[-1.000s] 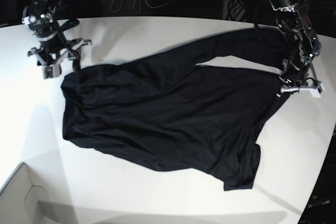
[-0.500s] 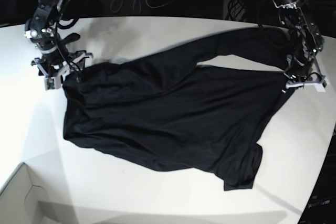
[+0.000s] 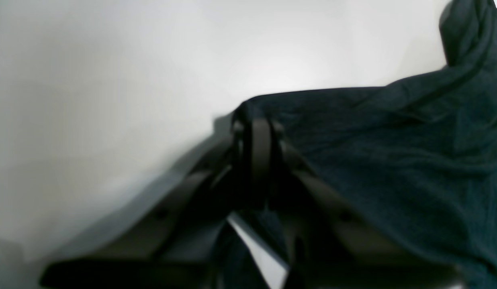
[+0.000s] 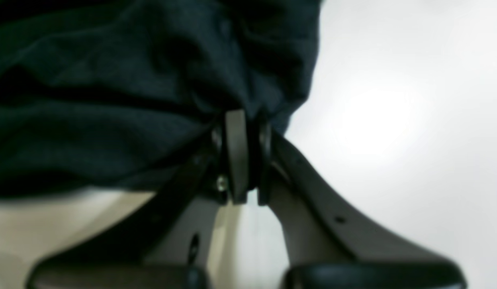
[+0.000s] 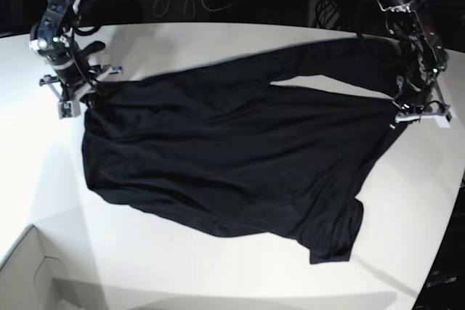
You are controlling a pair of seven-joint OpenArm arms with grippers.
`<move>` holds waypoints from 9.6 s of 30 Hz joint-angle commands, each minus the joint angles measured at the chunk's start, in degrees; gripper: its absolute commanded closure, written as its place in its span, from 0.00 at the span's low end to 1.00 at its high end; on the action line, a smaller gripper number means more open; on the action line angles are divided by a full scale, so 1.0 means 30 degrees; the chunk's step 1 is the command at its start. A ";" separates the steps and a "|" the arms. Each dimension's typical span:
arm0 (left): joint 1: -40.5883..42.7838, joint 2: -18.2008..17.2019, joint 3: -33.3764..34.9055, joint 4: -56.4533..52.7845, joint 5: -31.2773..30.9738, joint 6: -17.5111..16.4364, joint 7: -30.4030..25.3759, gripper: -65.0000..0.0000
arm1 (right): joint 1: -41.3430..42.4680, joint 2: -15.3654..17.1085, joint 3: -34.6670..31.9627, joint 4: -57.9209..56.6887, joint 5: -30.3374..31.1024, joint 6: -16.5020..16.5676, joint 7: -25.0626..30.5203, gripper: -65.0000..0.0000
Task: Layout the t-shirt on the table in an organized manner, then fold the t-shirt properly
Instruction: 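Hold the shirt with both grippers and pull it taut apart, then release the shirt with the left gripper and lower it along the shirt's side, then grasp the shirt's side edge with the left gripper, then drag the grasped edge with the left gripper toward the shirt's hem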
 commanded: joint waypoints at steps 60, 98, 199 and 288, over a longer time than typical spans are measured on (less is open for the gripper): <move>0.2870 -0.0034 -0.4139 0.2681 -0.2946 -0.0085 -0.0390 1.00 | -0.2354 0.0930 0.3575 0.1462 0.2839 -0.0035 0.0421 1.00; 0.0174 -0.0269 -0.2352 0.5582 -0.6843 -0.0085 -0.0273 0.71 | -0.2179 0.0520 0.3692 0.1608 0.2751 0.1797 0.0392 0.69; -0.8530 -0.3463 1.1949 -0.8279 -0.2741 -0.0055 -0.8947 0.97 | -0.1475 0.0491 0.5216 0.2517 0.2751 0.1797 0.0304 0.34; 0.3924 -0.1265 0.6879 0.5377 -0.1070 -0.0085 -0.8917 0.58 | -0.0713 0.0549 0.4630 0.2605 0.2751 0.1797 0.0333 0.34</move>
